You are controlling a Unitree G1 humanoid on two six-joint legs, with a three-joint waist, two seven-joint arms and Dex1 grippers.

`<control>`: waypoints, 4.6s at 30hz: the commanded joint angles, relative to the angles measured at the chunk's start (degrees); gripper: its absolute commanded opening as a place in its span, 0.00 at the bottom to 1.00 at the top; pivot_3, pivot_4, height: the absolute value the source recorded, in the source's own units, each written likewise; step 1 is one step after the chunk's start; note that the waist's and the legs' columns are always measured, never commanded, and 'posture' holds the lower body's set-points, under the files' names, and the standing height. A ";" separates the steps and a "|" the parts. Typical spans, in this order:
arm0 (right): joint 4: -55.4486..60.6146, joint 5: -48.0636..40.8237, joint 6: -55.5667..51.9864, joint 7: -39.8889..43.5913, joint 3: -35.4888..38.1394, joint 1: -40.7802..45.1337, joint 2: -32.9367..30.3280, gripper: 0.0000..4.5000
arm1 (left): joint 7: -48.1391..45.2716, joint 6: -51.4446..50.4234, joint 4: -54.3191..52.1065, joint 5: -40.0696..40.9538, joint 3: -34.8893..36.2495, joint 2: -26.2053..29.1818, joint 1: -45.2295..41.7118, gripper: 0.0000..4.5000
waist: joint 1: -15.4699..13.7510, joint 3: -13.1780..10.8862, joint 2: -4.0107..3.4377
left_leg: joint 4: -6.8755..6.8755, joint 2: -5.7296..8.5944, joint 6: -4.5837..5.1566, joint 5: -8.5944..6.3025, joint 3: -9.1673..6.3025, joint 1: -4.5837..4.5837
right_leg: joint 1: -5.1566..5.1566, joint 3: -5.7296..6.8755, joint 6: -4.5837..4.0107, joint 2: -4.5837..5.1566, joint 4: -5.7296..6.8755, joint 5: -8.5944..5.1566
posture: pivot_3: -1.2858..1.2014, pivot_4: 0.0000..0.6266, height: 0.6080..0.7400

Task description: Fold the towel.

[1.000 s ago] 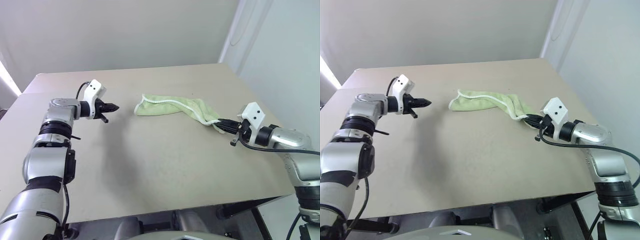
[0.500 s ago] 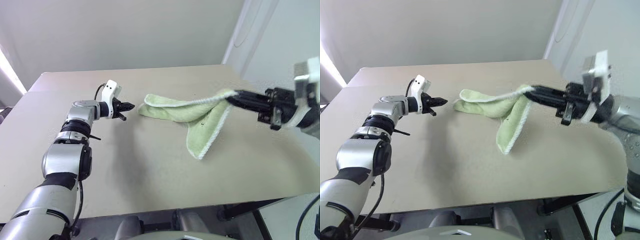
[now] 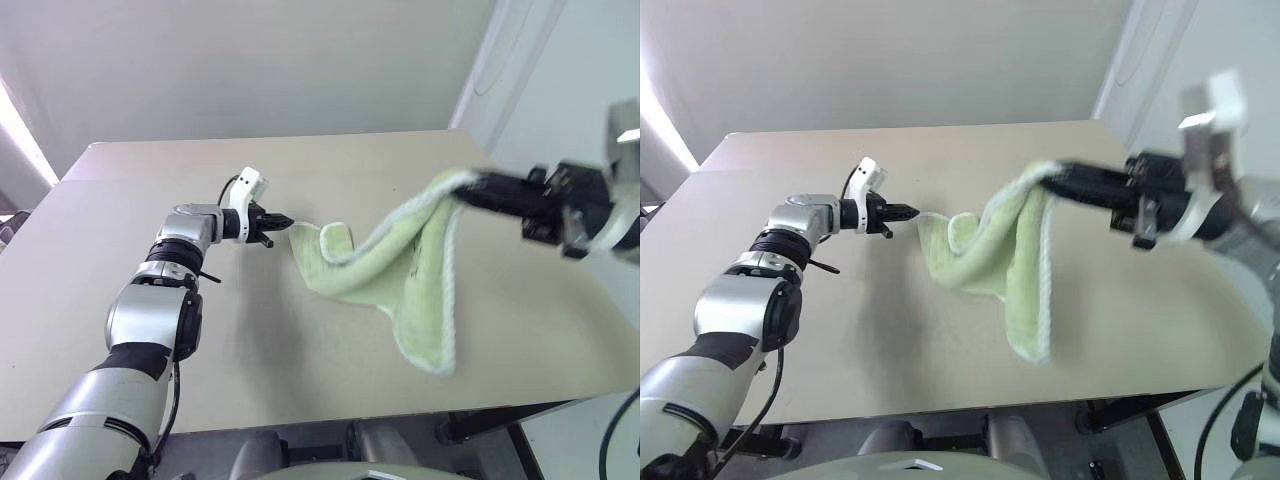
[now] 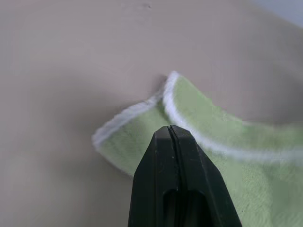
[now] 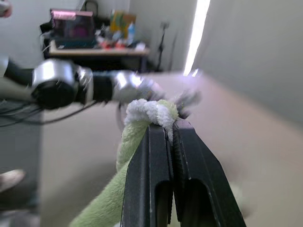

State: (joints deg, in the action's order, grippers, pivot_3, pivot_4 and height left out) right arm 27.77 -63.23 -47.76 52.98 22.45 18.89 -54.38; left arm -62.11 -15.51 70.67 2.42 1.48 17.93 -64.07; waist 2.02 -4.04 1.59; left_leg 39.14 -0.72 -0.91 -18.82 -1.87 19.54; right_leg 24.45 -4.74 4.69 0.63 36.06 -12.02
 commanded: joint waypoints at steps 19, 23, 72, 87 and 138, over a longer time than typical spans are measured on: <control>9.37 -0.55 3.23 -10.35 0.38 -9.21 3.37 0.01 | 8.88 -3.32 4.06 -2.67 -0.64 -10.13 -4.94 0.00 | 0.35 0.00 0.00 | -0.03 0.01 0.00 0.00 0.01 -0.05 | -0.04 -0.04 0.00 -0.02 -0.05 -0.01 | 0.52 0.00 0.79; 9.18 -0.49 3.28 -11.29 0.14 -9.10 3.32 0.01 | 7.70 -4.24 4.47 -3.59 -1.43 -11.08 -4.17 0.00 | 0.34 0.00 0.01 | -0.03 0.01 0.00 0.00 0.01 -0.05 | -0.05 -0.03 -0.01 -0.03 -0.04 -0.02 | 0.52 0.00 0.79; 11.17 5.98 5.32 -17.17 -1.48 -14.58 4.76 0.00 | 31.50 1.69 6.22 -3.89 4.90 -13.63 -4.69 0.51 | 0.33 0.00 0.01 | -0.05 0.02 -0.01 -0.01 0.02 -0.06 | -0.06 -0.03 0.00 -0.03 -0.05 -0.02 | 0.52 0.00 0.79; 10.98 6.54 4.94 -18.40 -1.69 -14.38 4.68 0.00 | 29.95 0.53 6.84 -7.01 2.19 -16.41 -0.86 0.51 | 0.23 -0.01 0.01 | -0.06 0.03 -0.01 -0.01 0.01 -0.05 | -0.07 -0.03 -0.01 -0.02 -0.08 -0.03 | 0.52 0.00 0.79; -35.23 48.92 38.29 -27.61 -12.79 19.05 15.38 0.00 | 46.66 -6.01 6.00 7.94 23.04 12.41 -17.35 0.01 | 0.56 -0.04 0.00 | -0.18 0.03 -0.02 0.00 0.00 0.04 | 0.06 0.00 0.12 0.02 -0.09 0.20 | 0.52 0.00 0.79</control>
State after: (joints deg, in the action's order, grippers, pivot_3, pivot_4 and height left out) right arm -8.13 -13.67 -11.11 24.94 5.93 37.85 -38.73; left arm -13.83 -20.34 78.03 11.91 25.90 27.76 -79.85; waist 2.59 -4.08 1.58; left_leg 38.91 -0.68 -0.92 -18.83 -1.86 19.57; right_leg 24.51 -4.75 4.83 0.66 35.95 -11.83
